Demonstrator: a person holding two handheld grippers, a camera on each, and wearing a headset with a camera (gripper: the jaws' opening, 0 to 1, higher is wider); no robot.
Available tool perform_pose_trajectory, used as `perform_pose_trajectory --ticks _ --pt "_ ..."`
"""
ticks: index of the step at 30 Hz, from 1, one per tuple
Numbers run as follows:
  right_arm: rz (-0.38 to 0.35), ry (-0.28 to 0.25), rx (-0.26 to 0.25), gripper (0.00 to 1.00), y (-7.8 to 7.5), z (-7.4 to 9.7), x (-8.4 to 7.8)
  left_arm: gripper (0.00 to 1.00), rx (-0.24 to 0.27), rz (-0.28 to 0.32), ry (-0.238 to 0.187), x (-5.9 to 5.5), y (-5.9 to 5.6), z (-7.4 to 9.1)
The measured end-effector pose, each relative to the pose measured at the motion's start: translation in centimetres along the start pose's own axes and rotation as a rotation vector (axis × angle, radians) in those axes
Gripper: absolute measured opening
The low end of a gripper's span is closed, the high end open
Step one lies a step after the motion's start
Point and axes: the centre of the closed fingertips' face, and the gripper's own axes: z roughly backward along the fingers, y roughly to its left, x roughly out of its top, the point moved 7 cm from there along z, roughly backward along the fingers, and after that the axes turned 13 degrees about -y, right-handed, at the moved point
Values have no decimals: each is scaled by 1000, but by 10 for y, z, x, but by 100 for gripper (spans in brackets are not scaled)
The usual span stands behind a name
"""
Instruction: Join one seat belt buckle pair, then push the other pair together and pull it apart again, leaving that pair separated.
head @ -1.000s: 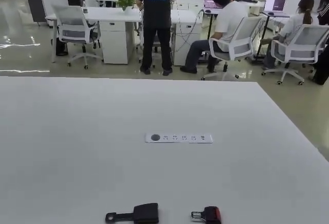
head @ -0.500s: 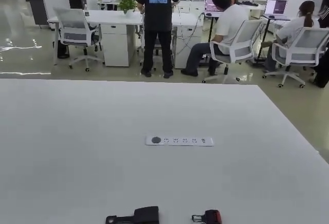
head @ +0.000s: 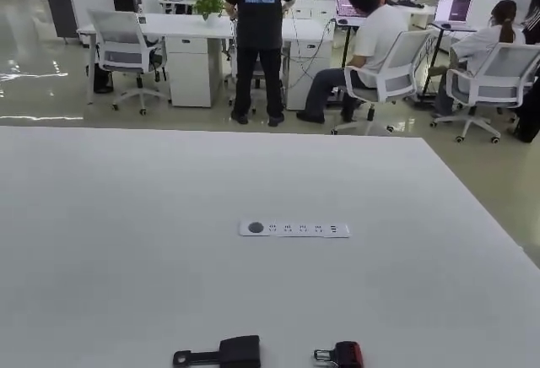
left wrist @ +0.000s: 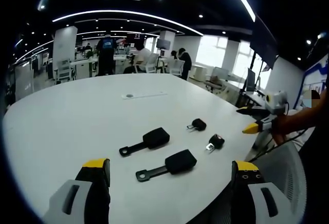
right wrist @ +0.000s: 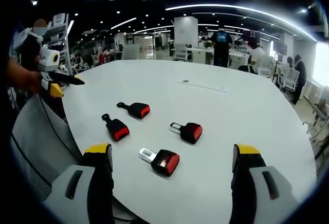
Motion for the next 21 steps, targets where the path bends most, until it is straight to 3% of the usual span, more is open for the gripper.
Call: perform_pose_trajectory --ticks 21 --pt "8 8 5 97 0 -2 1 100 -5 4 6 2 1 -4"
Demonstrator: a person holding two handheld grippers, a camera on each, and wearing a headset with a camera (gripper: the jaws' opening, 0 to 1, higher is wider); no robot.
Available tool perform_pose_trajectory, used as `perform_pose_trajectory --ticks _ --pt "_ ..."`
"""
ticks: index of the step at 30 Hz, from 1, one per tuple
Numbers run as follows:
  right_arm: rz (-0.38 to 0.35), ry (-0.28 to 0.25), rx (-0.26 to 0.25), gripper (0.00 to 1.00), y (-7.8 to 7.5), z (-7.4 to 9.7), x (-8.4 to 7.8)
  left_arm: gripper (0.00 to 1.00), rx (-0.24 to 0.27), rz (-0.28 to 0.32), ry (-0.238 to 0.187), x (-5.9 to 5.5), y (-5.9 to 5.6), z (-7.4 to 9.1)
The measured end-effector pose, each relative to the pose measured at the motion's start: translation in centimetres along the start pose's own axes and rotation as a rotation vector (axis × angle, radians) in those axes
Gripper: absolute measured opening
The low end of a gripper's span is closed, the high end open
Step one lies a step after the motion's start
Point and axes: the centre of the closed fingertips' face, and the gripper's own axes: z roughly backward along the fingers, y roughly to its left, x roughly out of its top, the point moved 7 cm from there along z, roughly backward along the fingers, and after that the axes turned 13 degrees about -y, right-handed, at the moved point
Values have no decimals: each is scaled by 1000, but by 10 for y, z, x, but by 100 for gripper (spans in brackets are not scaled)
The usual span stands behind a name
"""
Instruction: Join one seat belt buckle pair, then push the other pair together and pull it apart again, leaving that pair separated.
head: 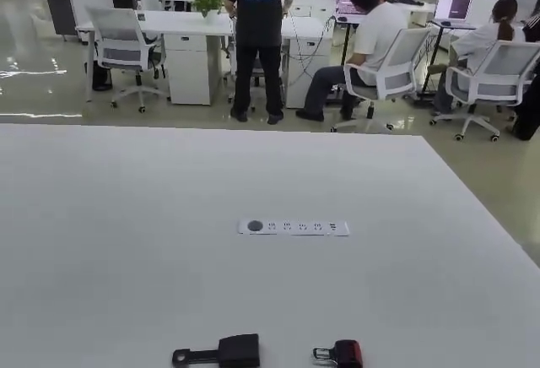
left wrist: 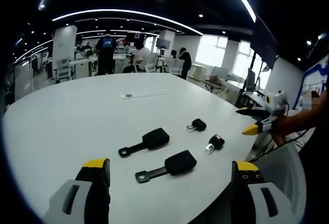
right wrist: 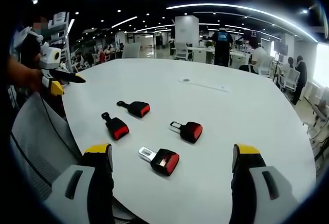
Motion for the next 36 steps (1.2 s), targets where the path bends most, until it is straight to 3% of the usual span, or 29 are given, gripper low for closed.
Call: perform_pose_trajectory --ticks 36 --pt "-14 46 30 94 -2 -9 -13 100 -48 -14 67 -8 1 -20"
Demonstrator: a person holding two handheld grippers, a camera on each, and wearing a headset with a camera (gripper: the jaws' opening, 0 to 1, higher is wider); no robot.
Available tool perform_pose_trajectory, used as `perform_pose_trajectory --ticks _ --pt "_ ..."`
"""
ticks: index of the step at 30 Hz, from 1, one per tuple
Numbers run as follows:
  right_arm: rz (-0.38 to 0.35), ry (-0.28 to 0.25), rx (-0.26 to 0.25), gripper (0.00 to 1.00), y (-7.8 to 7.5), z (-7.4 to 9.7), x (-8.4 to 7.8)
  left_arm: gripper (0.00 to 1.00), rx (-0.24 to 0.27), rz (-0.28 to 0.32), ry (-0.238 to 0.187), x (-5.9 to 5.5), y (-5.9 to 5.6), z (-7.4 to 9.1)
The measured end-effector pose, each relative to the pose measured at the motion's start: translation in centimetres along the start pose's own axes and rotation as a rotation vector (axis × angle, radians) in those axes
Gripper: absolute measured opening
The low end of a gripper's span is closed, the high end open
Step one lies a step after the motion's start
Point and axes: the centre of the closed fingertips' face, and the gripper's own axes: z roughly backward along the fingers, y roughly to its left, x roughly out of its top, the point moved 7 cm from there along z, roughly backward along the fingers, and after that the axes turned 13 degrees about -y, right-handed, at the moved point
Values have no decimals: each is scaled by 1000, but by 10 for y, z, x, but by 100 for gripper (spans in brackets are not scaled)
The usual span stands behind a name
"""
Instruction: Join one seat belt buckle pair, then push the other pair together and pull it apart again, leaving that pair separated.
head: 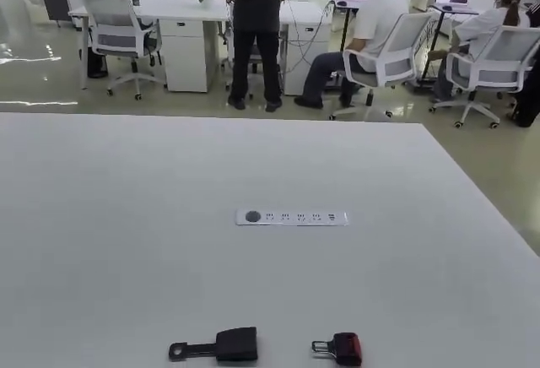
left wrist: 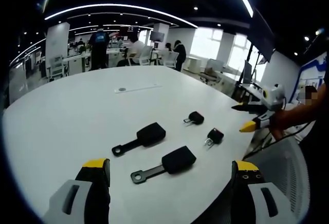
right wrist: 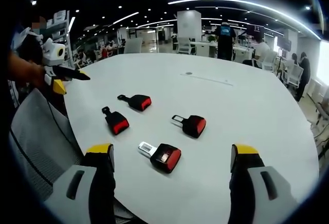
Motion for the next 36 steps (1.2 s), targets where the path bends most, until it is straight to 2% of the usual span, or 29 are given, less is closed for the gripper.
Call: perform_pose_trajectory --ticks 2,6,11,18,20,23,30,32,36 --pt "-1 -1 3 94 0 -1 0 100 -4 1 6 1 -4 -2" --pt "-5 5 13 93 0 -6 -1 100 -14 0 18 1 -4 -4" --pt "-10 13 26 92 1 -12 0 100 -21 -5 34 -5 1 -9" --pt "-14 26 43 91 -2 -21 -7 100 -28 0 44 -3 3 -16" --pt "-16 30 47 91 -3 -24 -9 99 -34 3 50 -7 6 -19" --pt "-11 37 57 90 -2 -28 -9 99 -39 1 61 -4 0 -22" --pt "-17 55 69 90 -1 -35 -11 99 -52 1 85 -15 5 -30" --pt "-16 64 75 89 -1 -37 -14 99 -53 3 86 -13 4 -32" --pt "-19 73 86 89 -2 -41 -18 98 -58 4 94 -16 8 -37"
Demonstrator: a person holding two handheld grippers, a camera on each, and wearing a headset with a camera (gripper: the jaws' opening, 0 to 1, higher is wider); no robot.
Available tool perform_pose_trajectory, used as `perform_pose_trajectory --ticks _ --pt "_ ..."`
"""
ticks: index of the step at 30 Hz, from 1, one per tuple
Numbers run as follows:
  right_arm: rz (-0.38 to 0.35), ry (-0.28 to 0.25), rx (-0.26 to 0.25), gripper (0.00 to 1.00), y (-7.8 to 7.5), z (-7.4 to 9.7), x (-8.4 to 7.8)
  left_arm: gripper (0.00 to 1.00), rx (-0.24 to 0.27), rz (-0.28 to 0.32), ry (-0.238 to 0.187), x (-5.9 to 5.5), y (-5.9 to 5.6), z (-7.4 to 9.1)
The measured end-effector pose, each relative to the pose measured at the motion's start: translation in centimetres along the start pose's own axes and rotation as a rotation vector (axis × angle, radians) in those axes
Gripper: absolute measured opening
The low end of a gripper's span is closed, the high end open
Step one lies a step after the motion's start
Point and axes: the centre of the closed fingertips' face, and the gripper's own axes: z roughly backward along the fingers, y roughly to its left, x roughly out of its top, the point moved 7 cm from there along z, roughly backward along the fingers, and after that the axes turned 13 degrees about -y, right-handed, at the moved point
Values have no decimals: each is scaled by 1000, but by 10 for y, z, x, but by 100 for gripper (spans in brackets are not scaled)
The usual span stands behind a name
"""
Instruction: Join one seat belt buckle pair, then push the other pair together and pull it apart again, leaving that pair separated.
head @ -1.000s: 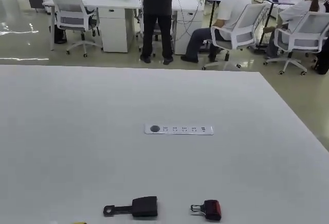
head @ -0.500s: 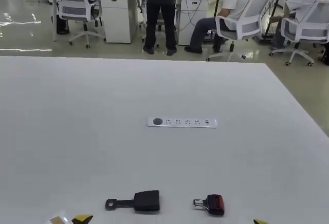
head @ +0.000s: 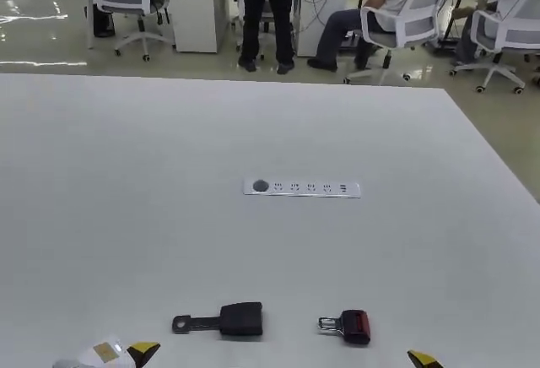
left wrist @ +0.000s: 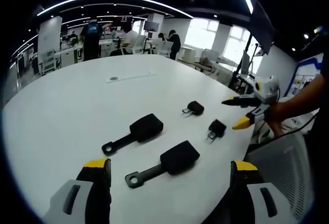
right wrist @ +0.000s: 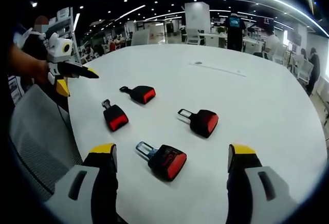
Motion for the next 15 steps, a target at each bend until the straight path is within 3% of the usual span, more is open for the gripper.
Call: perform_pose_trajectory --ticks 2,15 --pt "4 7 9 88 0 -2 -1 98 -6 1 10 -5 4 -3" --pt "8 44 48 86 -1 -15 -5 95 -52 -16 52 -8 6 -23"
